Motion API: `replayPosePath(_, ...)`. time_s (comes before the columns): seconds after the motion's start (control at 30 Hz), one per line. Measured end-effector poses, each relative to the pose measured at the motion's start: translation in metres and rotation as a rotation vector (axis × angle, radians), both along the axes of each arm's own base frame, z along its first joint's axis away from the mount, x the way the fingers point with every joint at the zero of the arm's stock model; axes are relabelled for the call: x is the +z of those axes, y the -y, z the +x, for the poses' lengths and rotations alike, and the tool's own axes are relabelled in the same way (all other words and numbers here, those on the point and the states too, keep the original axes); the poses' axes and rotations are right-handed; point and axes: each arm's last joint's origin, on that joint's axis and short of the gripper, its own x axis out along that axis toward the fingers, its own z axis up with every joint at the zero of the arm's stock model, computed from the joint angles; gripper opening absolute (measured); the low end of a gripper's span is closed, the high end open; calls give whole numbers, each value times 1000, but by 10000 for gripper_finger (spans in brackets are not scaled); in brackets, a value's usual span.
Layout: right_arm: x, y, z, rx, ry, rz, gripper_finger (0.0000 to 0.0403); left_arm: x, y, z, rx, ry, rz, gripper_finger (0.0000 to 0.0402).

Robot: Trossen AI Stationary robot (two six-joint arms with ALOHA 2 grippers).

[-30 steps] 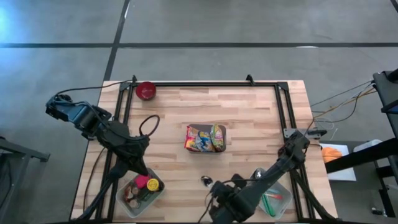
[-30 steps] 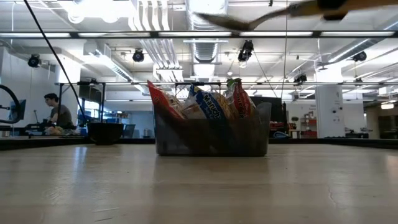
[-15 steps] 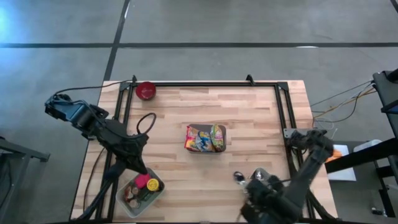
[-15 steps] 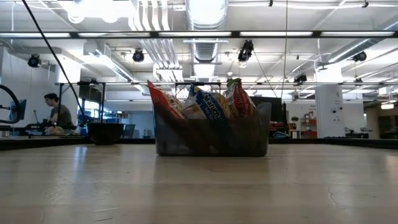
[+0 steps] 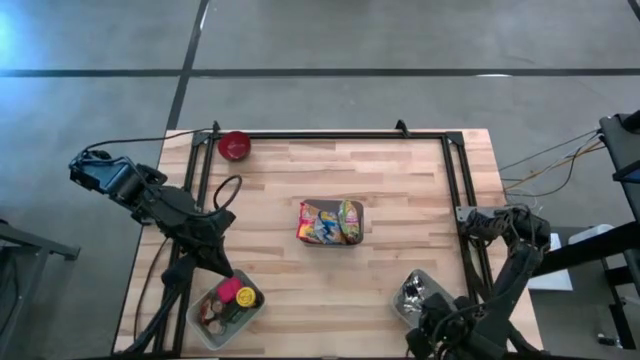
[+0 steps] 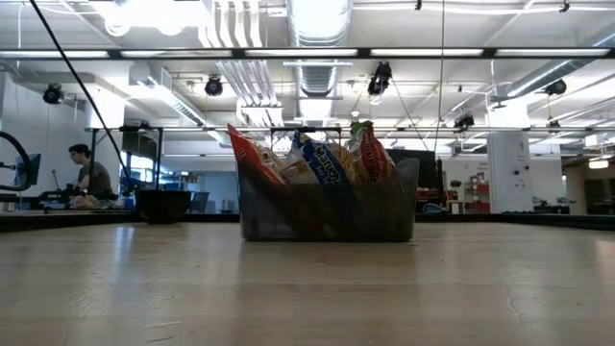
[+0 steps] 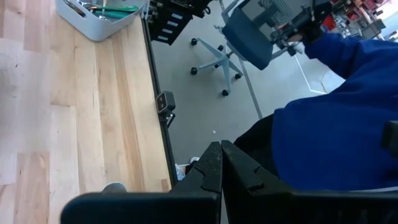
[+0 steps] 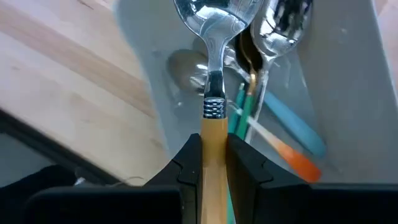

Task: Pick & Place Food Item
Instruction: Put the yellow spoon into the right grey bin

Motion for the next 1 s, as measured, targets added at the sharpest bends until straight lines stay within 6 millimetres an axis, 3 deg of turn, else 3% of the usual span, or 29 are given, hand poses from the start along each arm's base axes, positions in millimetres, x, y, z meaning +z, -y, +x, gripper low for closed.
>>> replayPosePath(0.23, -27, 8, -5, -13, -29, -38, 36, 2, -1, -3, 6, 2, -10, 0)
replayPosePath(0.5, -46, 15, -12, -20, -131, -32, 36, 2, -2, -4, 6, 5, -13, 0)
replayPosePath(0.83, -67, 20, -13, -26, -130, 12, 37, 2, -2, -4, 4, 6, -9, 0)
replayPosePath(1.0, -65, 20, -9, -32, -139, 11, 93, 2, -2, -4, 3, 1, -7, 0)
